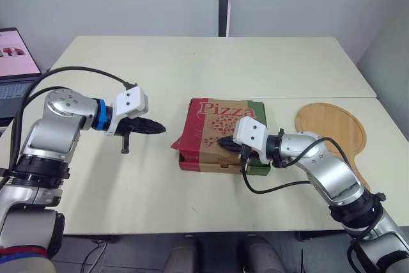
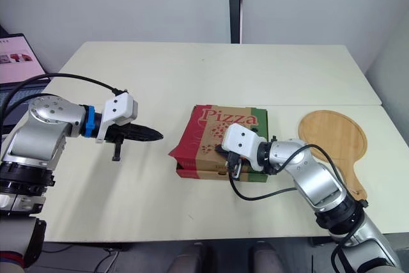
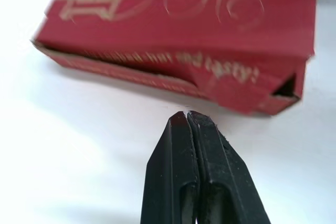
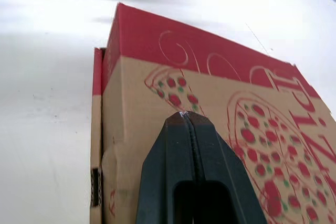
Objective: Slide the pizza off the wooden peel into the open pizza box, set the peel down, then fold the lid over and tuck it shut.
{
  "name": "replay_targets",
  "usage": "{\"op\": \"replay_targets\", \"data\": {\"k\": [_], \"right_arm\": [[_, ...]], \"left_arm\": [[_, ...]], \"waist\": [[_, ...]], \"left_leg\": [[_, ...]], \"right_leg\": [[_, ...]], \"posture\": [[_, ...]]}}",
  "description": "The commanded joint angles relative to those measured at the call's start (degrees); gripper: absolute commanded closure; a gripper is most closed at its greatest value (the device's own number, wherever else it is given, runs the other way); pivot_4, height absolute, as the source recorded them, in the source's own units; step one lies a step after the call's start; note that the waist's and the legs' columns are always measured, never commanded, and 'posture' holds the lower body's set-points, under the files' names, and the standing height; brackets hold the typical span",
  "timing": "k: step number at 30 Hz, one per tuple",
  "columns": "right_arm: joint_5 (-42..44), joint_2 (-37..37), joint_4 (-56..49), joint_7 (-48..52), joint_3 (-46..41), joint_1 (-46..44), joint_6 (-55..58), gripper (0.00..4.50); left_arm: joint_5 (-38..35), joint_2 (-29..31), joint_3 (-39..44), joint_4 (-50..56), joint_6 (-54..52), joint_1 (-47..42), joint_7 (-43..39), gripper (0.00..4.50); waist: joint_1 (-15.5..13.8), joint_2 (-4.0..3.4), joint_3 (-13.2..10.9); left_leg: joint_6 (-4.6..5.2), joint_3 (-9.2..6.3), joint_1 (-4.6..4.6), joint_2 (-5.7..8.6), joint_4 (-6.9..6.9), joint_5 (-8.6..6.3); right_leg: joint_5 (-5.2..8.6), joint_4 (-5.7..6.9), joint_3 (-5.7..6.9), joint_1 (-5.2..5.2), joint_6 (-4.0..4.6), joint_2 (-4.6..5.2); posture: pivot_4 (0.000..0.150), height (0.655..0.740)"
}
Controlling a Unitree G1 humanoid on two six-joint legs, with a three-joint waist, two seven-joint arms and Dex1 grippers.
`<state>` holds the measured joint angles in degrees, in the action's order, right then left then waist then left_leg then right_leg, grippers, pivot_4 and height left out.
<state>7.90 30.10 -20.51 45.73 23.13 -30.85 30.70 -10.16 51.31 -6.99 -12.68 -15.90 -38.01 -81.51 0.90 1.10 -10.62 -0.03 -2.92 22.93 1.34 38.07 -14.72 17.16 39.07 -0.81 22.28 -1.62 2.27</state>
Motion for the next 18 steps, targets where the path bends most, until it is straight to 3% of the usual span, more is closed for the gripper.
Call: {"op": "replay_targets", "data": {"k": [1,9,18], "right_arm": [[0.0,-0.4,-0.8,1.0,-0.6,-1.2,-0.8,4.47],[0.1,-0.6,-1.0,1.6,-0.8,-1.3,-0.3,4.47],[0.5,-1.0,-1.5,2.1,-1.1,-0.7,0.5,4.47]], "left_arm": [[-0.5,-1.2,0.0,3.7,-0.2,0.5,1.4,4.50],[2.3,-5.0,-3.3,2.7,2.7,0.9,3.3,4.50],[0.3,-9.0,-2.9,6.0,-0.2,1.2,4.8,4.50]], "waist": [[0.0,0.00,0.0],[0.4,0.00,0.0],[0.2,0.00,0.0]], "left_leg": [[0.00,0.00,0.00,0.00,0.00,0.00],[0.00,0.00,-0.01,-0.03,-0.02,0.00],[0.00,0.00,-0.01,-0.01,-0.01,0.00]], "right_leg": [[0.00,0.00,0.00,0.00,0.00,0.00],[0.00,0.04,-0.01,0.02,0.01,-0.01],[0.00,0.04,0.00,0.00,0.01,-0.01]], "posture": [[0.150,0.7400],[0.150,0.7400],[0.150,0.7400]]}}
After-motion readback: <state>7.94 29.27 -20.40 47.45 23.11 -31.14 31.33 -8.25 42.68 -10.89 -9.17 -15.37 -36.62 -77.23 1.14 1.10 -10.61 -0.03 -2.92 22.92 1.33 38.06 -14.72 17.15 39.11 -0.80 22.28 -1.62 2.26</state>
